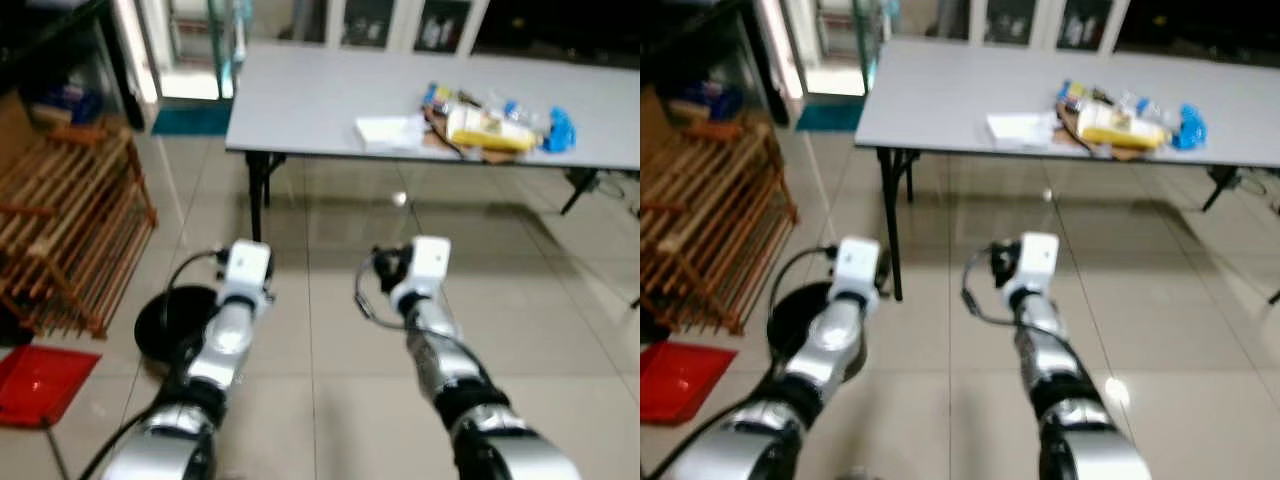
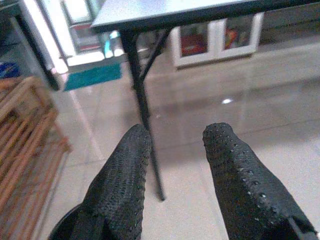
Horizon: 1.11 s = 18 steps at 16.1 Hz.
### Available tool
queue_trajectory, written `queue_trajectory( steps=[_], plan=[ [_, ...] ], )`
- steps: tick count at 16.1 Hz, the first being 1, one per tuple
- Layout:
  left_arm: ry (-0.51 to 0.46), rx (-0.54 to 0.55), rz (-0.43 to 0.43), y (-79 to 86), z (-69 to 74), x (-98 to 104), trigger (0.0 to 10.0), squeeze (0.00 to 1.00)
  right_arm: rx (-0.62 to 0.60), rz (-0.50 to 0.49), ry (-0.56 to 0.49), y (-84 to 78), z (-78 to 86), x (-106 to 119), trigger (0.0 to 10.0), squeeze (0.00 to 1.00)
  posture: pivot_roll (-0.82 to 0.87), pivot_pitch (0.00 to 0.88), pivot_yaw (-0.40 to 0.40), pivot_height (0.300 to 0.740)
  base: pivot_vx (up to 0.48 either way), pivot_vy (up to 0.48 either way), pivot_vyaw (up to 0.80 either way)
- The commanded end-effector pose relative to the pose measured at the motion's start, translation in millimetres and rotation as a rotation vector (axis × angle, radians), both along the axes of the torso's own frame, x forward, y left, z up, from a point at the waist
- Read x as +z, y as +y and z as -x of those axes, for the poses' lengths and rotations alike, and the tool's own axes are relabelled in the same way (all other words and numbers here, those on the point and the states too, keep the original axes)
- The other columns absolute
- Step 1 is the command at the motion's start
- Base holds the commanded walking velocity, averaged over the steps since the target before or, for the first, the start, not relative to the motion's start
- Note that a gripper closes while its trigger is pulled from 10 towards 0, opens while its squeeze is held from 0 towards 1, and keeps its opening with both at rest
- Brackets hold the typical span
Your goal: Picking trash to rubbish bin
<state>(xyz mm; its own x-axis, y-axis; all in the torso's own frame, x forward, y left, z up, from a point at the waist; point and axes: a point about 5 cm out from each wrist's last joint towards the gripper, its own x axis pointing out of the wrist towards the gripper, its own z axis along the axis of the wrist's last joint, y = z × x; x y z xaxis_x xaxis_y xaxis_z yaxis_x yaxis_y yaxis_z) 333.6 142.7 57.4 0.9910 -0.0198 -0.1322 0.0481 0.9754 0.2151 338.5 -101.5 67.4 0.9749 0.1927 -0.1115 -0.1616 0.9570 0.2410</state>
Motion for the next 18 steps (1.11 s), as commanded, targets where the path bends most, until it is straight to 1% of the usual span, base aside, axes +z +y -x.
queue_trajectory(
  steps=[1, 6, 13, 16, 18],
  plan=[
    [-0.009, -0.010, 0.010, -8.7, -1.2, 1.9, 10.0, 0.00, -0.017, 0.014, 0.002, -10.2, -0.5, -0.6, 10.0, 0.00, -0.02, 0.000, -0.074, 0.740, 0.000, -0.244, 0.00],
    [-0.005, -0.011, 0.017, -9.8, -1.2, 1.5, 10.0, 0.00, -0.015, 0.020, 0.011, -11.0, 0.0, -1.9, 10.0, 0.00, -0.02, 0.000, -0.077, 0.740, 0.000, -0.195, 0.00],
    [-0.003, 0.006, 0.020, -6.4, -1.7, 1.7, 10.0, 0.00, -0.014, 0.021, 0.017, -12.1, -0.5, -2.0, 10.0, 0.00, -0.02, 0.008, -0.079, 0.740, 0.000, -0.241, 0.00],
    [-0.005, 0.016, 0.014, -4.9, -1.8, 1.8, 10.0, 0.00, -0.006, 0.026, 0.015, -11.3, -0.6, -1.5, 10.0, 0.00, -0.02, 0.014, -0.084, 0.740, 0.000, 0.000, 0.00],
    [-0.004, 0.021, 0.010, -4.1, -1.7, 1.6, 10.0, 0.00, -0.005, 0.027, 0.014, -11.3, -0.5, -1.5, 10.0, 0.00, -0.03, 0.015, -0.084, 0.740, 0.000, -0.364, 0.00]
  ],
)
